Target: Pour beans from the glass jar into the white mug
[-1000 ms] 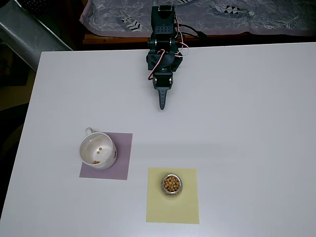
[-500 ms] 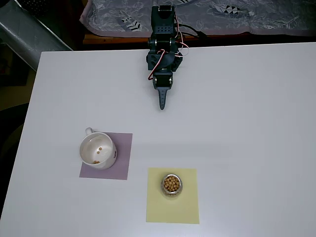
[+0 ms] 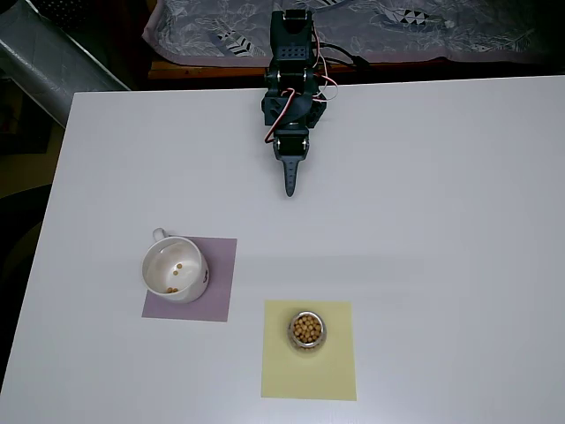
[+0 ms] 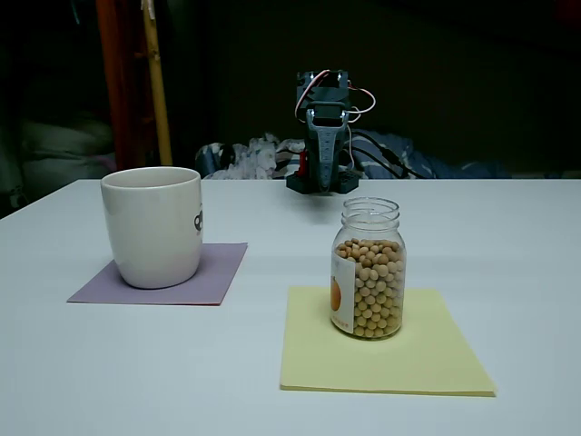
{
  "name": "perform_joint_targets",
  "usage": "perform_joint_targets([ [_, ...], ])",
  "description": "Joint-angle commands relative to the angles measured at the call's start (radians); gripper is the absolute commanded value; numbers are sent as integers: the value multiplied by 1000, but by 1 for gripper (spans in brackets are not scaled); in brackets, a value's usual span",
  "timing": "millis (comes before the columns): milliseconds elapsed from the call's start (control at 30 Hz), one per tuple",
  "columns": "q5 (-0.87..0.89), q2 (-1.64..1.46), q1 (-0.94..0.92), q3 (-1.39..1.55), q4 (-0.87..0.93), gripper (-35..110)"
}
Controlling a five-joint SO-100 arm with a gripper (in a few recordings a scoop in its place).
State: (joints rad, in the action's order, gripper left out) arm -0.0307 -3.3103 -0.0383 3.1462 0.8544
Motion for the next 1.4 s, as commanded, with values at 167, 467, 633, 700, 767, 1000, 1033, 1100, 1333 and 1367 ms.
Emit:
perform_joint_targets([
  [167, -8, -40, 2, 12, 14, 0],
  [467, -8, -40, 2, 12, 14, 0],
  [633, -8, -40, 2, 12, 14, 0],
  [700, -8, -40, 2, 12, 14, 0],
  [767, -8, -40, 2, 12, 14, 0],
  [1000, 11, -38, 38, 12, 17, 7],
  [1033, -21, -38, 40, 2, 41, 16],
  [1100, -143, -38, 11, -31, 78, 28],
  [1333, -551, 152, -126, -299, 18, 42],
  [1367, -600, 270, -140, -371, 2, 47],
])
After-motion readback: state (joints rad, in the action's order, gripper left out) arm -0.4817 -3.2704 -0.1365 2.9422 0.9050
